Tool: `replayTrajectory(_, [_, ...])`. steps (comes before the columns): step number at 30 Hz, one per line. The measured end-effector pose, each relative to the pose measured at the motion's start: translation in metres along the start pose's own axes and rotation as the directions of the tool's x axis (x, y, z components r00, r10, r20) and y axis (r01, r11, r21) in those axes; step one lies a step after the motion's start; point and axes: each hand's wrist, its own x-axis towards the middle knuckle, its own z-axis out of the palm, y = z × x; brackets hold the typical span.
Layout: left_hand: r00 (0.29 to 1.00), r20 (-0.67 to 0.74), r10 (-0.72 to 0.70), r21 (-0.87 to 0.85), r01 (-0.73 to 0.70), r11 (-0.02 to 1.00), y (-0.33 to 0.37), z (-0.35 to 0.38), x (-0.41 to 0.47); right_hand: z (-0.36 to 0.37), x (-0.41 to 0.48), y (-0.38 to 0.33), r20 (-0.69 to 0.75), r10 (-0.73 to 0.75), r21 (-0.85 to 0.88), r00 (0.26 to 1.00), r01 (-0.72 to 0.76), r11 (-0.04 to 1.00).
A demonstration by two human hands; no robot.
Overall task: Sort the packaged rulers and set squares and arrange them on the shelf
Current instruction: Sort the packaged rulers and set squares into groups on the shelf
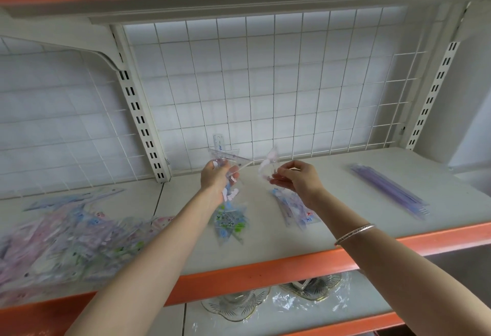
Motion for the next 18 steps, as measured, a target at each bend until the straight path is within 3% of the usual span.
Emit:
replayTrajectory(5, [0.999, -0.032, 0.008, -0.029, -0.009, 1.0, 0.013, -0.025, 0.0, 0.028, 0.001, 0.013, 0.088, 0.019, -0.008, 0.996, -0.018, 1.0])
replayTrajectory(13, [0.992, -0.091, 0.087, 0.088, -0.079, 0.993, 0.018, -0.066, 0.006, 0.069, -0.008, 0.038, 0.292, -0.034, -0.336, 0.956, 0.136, 0.932])
replayTrajectory(18, [0.993, -0.104, 0.059, 0.048, -0.054, 0.997, 0.018, -0.078, 0.004, 0.086, -0.014, 0.048, 0.333, -0.041, -0.49, 0.942, 0.21, 0.846])
